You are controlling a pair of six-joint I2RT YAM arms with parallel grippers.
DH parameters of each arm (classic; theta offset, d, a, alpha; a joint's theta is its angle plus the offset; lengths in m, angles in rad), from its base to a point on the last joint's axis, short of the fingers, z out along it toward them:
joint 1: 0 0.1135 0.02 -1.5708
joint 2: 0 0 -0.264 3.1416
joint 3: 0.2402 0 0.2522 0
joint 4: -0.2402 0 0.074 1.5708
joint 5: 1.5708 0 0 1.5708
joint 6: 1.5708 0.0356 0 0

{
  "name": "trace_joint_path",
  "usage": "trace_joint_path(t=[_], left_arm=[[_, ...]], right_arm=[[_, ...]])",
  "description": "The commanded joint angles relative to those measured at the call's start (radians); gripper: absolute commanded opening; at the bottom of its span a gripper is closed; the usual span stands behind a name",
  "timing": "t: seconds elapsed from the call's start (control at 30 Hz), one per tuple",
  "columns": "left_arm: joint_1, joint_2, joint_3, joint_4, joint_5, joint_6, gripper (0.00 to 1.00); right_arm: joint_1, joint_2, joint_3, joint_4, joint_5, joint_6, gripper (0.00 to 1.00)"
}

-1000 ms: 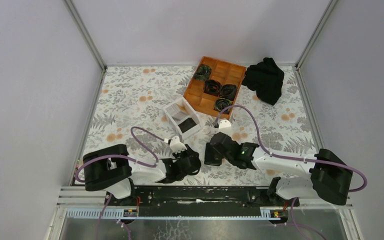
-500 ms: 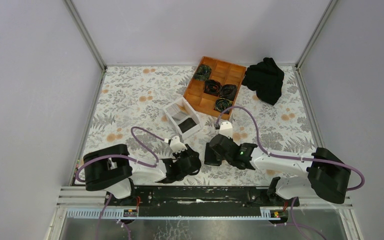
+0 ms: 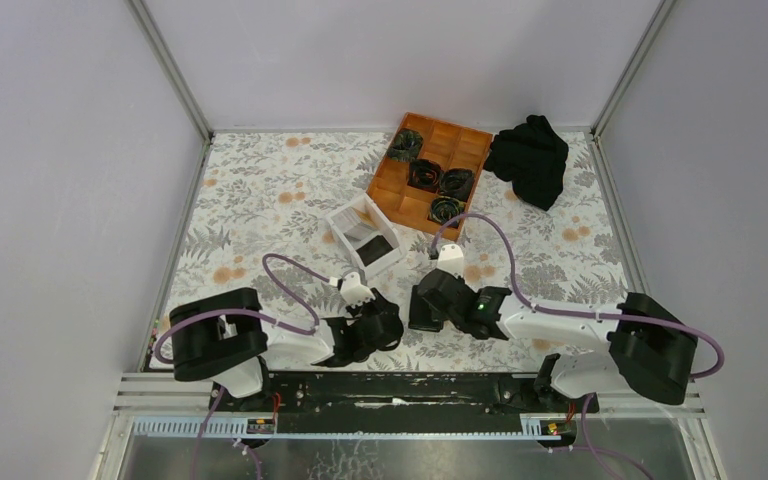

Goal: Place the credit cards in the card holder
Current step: Close the card holder at the center of the board.

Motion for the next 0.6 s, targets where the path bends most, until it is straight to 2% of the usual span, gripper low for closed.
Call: trace_joint_path(t=[0.0,0.17,0.43,0.57], left_arm=[[-0.002,0.083,-0.039,-0.15,0.095,0.037,0.29],[-0.002,0.118,-0.053,-0.111,0.114,0.023,0.29],[-0.002,0.084,-0.05,-0.127,0.105,0.029,0.29],[-0.005,0.073,-0.043,-0.145,0.101,0.029,0.29]], right_arm=[[0.008,0.069,-0.034,0.088,-0.005,0.027,0.0],[0.008,0.163,-0.076,0.156,-0.039,0.058,0.0],[0.013,-0.008,0.029,0.043,0.118,-0.028,0.0],[0.012,-0.034,0.095,0.032,0.174,-0.1,0.0]])
